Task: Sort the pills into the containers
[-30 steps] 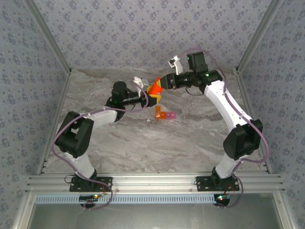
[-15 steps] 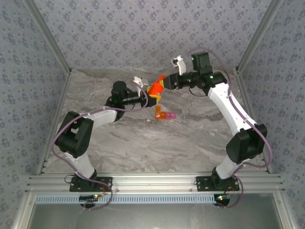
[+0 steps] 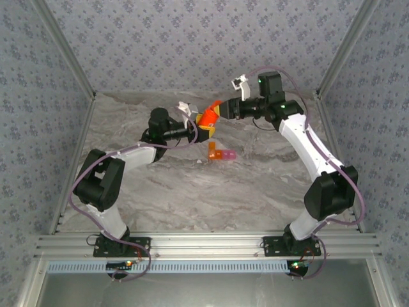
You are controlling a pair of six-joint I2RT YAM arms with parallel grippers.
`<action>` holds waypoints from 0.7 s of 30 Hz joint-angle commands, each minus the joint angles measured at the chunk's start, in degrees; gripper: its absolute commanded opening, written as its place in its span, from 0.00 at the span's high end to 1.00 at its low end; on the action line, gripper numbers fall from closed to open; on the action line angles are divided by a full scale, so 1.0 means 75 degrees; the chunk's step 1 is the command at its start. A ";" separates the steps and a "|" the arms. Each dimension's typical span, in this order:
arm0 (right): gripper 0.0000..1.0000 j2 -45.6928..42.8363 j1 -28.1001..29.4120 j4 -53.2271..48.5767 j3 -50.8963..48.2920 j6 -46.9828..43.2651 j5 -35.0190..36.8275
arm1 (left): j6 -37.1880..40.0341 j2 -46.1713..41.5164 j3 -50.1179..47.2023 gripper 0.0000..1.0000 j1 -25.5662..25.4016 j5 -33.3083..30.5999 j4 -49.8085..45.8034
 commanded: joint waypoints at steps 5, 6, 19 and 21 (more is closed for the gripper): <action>0.62 0.0157 0.0170 -0.0047 0.0260 0.0152 -0.0253 | -0.0038 -0.0209 0.0251 1.00 0.0009 0.0163 0.0130; 0.62 0.0190 0.0173 -0.0087 0.0281 0.0135 -0.0252 | -0.0029 -0.0209 0.0251 1.00 0.0006 0.0166 0.0112; 0.63 0.0716 0.0338 -0.1203 0.0835 -0.0281 -0.0522 | 0.0379 -0.0273 0.0303 1.00 0.0006 0.0249 -0.0341; 0.63 0.0758 0.0371 -0.1264 0.0869 -0.0343 -0.0532 | 0.0416 -0.0276 0.0327 1.00 0.0006 0.0267 -0.0378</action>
